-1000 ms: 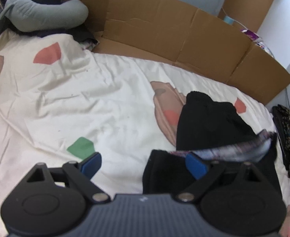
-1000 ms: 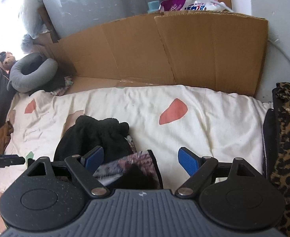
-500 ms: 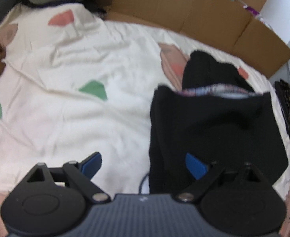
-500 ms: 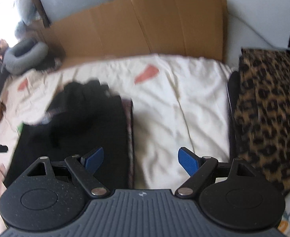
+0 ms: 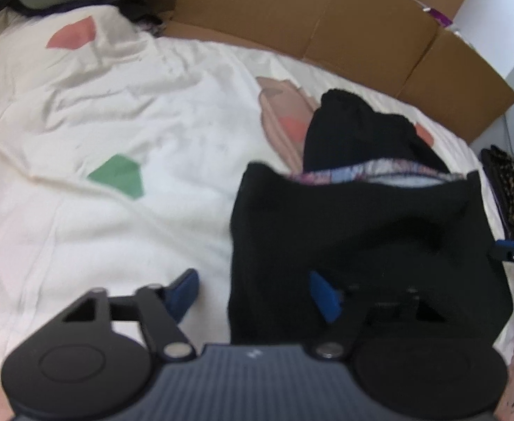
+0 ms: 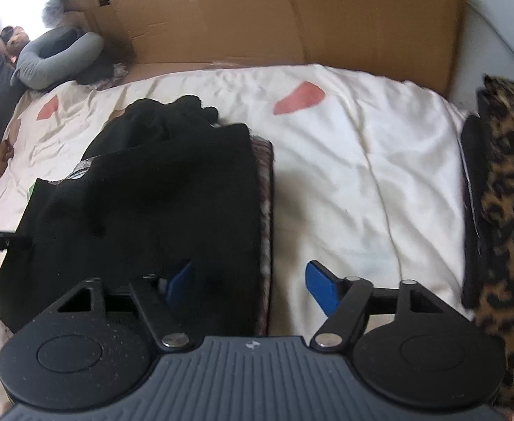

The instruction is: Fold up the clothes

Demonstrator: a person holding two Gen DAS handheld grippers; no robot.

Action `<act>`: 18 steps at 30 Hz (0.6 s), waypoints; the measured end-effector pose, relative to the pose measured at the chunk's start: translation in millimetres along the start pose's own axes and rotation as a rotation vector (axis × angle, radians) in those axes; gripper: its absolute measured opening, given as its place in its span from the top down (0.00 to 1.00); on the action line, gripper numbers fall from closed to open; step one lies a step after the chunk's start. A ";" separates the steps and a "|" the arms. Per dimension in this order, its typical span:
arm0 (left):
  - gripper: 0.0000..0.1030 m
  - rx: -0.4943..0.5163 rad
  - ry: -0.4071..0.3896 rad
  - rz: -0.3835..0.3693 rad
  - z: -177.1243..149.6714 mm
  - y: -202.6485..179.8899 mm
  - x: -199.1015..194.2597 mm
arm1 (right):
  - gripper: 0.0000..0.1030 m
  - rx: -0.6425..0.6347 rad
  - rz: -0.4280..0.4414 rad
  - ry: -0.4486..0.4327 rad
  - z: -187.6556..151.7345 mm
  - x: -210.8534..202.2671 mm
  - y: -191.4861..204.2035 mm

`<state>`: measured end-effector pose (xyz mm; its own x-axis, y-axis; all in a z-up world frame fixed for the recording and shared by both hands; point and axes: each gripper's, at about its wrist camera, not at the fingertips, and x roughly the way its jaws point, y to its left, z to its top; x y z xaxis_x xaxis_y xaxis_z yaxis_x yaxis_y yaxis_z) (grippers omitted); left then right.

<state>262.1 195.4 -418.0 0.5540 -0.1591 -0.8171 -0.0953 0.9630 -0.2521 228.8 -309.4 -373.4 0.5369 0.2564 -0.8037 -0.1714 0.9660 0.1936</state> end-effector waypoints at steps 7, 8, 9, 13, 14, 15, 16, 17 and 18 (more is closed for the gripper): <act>0.53 0.065 -0.054 0.015 15.0 -11.7 7.3 | 0.51 -0.003 -0.005 -0.027 13.3 9.3 0.1; 0.58 0.063 -0.059 0.014 16.5 -11.1 7.3 | 0.54 0.000 -0.006 -0.033 15.2 10.1 -0.5; 0.61 0.060 -0.065 0.012 18.1 -10.4 7.3 | 0.57 0.003 -0.006 -0.039 17.6 10.8 -0.7; 0.75 0.053 -0.084 0.004 22.9 -7.5 6.0 | 0.59 0.002 -0.006 -0.068 27.9 12.4 0.5; 0.75 0.053 -0.088 0.001 23.4 -7.0 5.2 | 0.59 -0.002 -0.006 -0.076 30.4 12.7 1.3; 0.76 0.057 -0.091 -0.001 23.9 -6.9 4.7 | 0.59 -0.004 -0.006 -0.082 33.0 12.9 2.1; 0.77 0.061 -0.094 -0.003 24.4 -6.9 4.2 | 0.59 -0.004 -0.001 -0.086 35.7 13.6 2.4; 0.78 0.064 -0.095 -0.005 24.9 -6.9 3.9 | 0.59 -0.003 0.005 -0.090 38.4 14.3 2.6; 0.78 0.063 -0.095 -0.007 25.2 -6.4 3.8 | 0.59 0.001 0.012 -0.096 40.9 14.7 2.4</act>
<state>285.7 194.0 -406.4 0.6310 -0.1471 -0.7617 -0.0405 0.9743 -0.2218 270.0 -301.9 -361.7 0.6115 0.2697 -0.7439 -0.1771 0.9629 0.2036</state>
